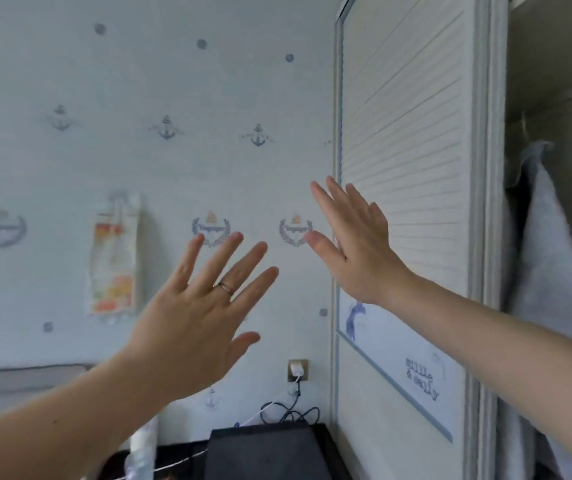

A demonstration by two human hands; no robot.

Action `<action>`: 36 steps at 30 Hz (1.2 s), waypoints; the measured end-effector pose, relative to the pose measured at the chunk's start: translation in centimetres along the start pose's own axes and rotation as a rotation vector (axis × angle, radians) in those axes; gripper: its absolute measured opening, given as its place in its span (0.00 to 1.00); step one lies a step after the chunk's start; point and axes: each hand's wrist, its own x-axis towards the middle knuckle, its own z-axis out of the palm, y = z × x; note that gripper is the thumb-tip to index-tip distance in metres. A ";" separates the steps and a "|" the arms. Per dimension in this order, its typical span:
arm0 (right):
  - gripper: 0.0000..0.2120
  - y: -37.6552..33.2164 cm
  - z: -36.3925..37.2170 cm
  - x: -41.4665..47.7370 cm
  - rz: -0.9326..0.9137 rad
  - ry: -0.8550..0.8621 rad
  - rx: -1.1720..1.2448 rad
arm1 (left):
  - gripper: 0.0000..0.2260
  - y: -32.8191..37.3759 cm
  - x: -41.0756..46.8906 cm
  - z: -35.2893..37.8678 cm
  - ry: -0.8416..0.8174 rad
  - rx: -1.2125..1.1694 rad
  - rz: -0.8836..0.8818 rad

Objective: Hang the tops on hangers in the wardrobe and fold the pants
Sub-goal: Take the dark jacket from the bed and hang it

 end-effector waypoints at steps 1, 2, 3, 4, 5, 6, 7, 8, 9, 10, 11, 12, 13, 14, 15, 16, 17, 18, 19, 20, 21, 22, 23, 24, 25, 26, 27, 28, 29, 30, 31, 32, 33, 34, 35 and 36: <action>0.31 -3.1 1.6 -0.3 -0.035 -0.029 0.044 | 0.34 -1.4 -2.9 -0.2 -0.025 0.017 -0.002; 0.32 -6.2 3.1 -0.8 -0.079 -0.059 0.081 | 0.34 -2.8 -5.9 -0.4 -0.058 0.036 -0.005; 0.32 -9.3 4.6 -1.2 -0.133 -0.083 0.102 | 0.34 -4.1 -9.0 -0.6 -0.096 0.054 -0.009; 0.32 -12.3 6.0 -1.7 -0.195 -0.100 0.106 | 0.34 -5.4 -12.0 -0.8 -0.131 0.069 -0.019; 0.32 -15.2 7.3 -2.2 -0.260 -0.117 0.104 | 0.34 -6.6 -15.1 -1.2 -0.165 0.080 -0.035; 0.32 -17.9 8.6 -2.7 -0.313 -0.142 0.110 | 0.34 -7.8 -18.1 -1.5 -0.200 0.086 -0.058; 0.32 -20.5 9.8 -3.2 -0.357 -0.175 0.124 | 0.34 -8.9 -21.0 -1.9 -0.239 0.091 -0.086; 0.32 -23.1 11.1 -3.7 -0.397 -0.207 0.140 | 0.34 -9.9 -24.0 -2.4 -0.277 0.098 -0.117; 0.32 -25.5 12.3 -4.3 -0.440 -0.238 0.156 | 0.34 -10.8 -26.9 -2.8 -0.316 0.110 -0.149; 0.32 -27.9 13.6 -5.0 -0.482 -0.264 0.174 | 0.34 -11.5 -29.8 -3.3 -0.356 0.125 -0.179; 0.33 -30.1 14.8 -5.6 -0.523 -0.287 0.195 | 0.34 -12.2 -32.6 -3.6 -0.396 0.137 -0.212; 0.33 -32.4 16.1 -6.3 -0.563 -0.308 0.221 | 0.34 -12.7 -35.4 -4.0 -0.437 0.148 -0.249; 0.33 -34.7 17.3 -7.1 -0.601 -0.328 0.246 | 0.34 -13.0 -38.2 -4.4 -0.475 0.154 -0.294; 0.33 -37.0 18.5 -7.8 -0.637 -0.350 0.272 | 0.34 -13.2 -41.0 -4.8 -0.511 0.155 -0.345; 0.34 -39.3 19.8 -8.6 -0.669 -0.374 0.301 | 0.34 -13.3 -43.7 -5.2 -0.542 0.151 -0.401; 0.33 -41.5 21.0 -9.4 -0.700 -0.398 0.331 | 0.33 -13.3 -46.3 -5.5 -0.569 0.141 -0.463; 0.33 -43.7 22.4 -10.2 -0.730 -0.422 0.359 | 0.33 -13.2 -49.0 -5.8 -0.597 0.129 -0.530; 0.33 -45.8 23.8 -11.0 -0.759 -0.449 0.385 | 0.33 -13.0 -51.6 -6.1 -0.624 0.120 -0.595; 0.33 -47.9 25.2 -11.8 -0.787 -0.477 0.413 | 0.33 -12.9 -54.1 -6.3 -0.650 0.113 -0.659; 0.32 -49.8 26.7 -12.6 -0.811 -0.505 0.447 | 0.33 -12.7 -56.6 -6.5 -0.674 0.109 -0.723; 0.32 -51.8 28.2 -13.3 -0.830 -0.530 0.486 | 0.33 -12.6 -58.9 -6.7 -0.701 0.107 -0.786; 0.32 -53.6 29.7 -14.1 -0.846 -0.555 0.523 | 0.33 -12.6 -61.1 -7.0 -0.732 0.109 -0.847; 0.32 -55.5 31.2 -14.8 -0.862 -0.585 0.557 | 0.33 -12.5 -63.3 -7.2 -0.764 0.114 -0.910; 0.32 -57.4 32.8 -15.6 -0.879 -0.623 0.588 | 0.34 -12.4 -65.4 -7.3 -0.796 0.119 -0.979; 0.31 -59.3 34.3 -16.2 -0.893 -0.666 0.617 | 0.34 -12.3 -67.4 -7.4 -0.826 0.118 -1.055; 0.32 -61.1 35.8 -16.9 -0.904 -0.713 0.639 | 0.35 -12.1 -69.3 -7.4 -0.858 0.111 -1.134; 0.32 -62.8 37.4 -17.5 -0.912 -0.758 0.652 | 0.35 -11.9 -71.1 -7.4 -0.892 0.101 -1.205; 0.33 -64.4 39.0 -18.1 -0.920 -0.798 0.659 | 0.35 -11.6 -73.0 -7.3 -0.927 0.091 -1.265; 0.34 -65.9 40.6 -18.7 -0.928 -0.836 0.664 | 0.34 -11.4 -74.7 -7.1 -0.961 0.082 -1.315; 0.34 -67.4 42.2 -19.2 -0.935 -0.875 0.674 | 0.33 -11.2 -76.4 -6.9 -0.995 0.074 -1.358; 0.35 -68.8 43.7 -19.8 -0.938 -0.918 0.689 | 0.33 -11.0 -78.0 -6.7 -1.032 0.063 -1.397; 0.35 -70.1 45.2 -20.3 -0.938 -0.963 0.703 | 0.33 -10.9 -79.4 -6.4 -1.070 0.046 -1.438; 0.36 -71.3 46.7 -20.9 -0.939 -1.010 0.711 | 0.34 -10.6 -80.7 -6.1 -1.100 0.029 -1.482; 0.36 -72.6 48.1 -21.4 -0.941 -1.056 0.712 | 0.34 -10.3 -82.0 -5.8 -1.122 0.013 -1.526; 0.36 -73.7 49.5 -22.0 -0.946 -1.096 0.703 | 0.34 -10.0 -83.3 -5.4 -1.141 -0.002 -1.565; 0.35 -74.8 50.8 -22.8 -0.946 -1.133 0.688 | 0.34 -9.5 -84.6 -5.0 -1.161 -0.018 -1.599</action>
